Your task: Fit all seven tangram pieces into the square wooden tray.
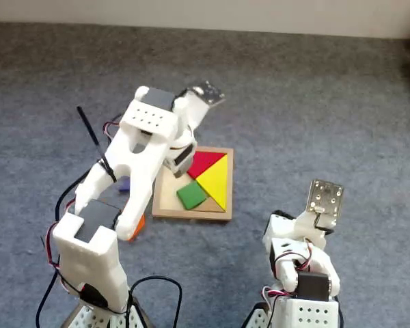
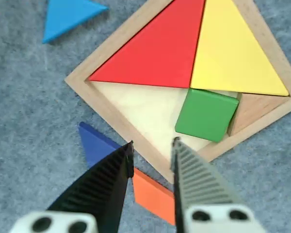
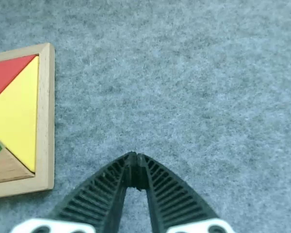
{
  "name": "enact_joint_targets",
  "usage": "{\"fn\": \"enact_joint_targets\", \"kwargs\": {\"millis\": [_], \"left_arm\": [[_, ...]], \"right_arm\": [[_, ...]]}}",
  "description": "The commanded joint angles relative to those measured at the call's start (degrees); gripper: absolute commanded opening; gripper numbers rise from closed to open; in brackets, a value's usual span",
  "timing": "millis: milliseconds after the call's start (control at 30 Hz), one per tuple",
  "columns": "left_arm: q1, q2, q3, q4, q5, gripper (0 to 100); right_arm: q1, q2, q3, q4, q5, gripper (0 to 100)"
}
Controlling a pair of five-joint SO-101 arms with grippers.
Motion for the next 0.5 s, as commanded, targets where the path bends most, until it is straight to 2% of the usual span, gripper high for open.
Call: {"fn": "enact_joint_targets", "kwargs": {"millis": [0, 200, 467], "left_arm": [[-0.5, -2.2, 3.4, -1.5, -0.1, 5], [0.3, 3.0, 7.9, -9.1, 0.3, 4], [6.5, 7.7, 7.7, -9.6, 0.4, 4]], "right_arm": [[0.7, -0.3, 8.2, -1.5, 0.5, 0.5], [0.7, -0.3, 8.2, -1.5, 0.5, 0.5], [0.7, -0.3, 8.2, -1.5, 0.5, 0.5]]}}
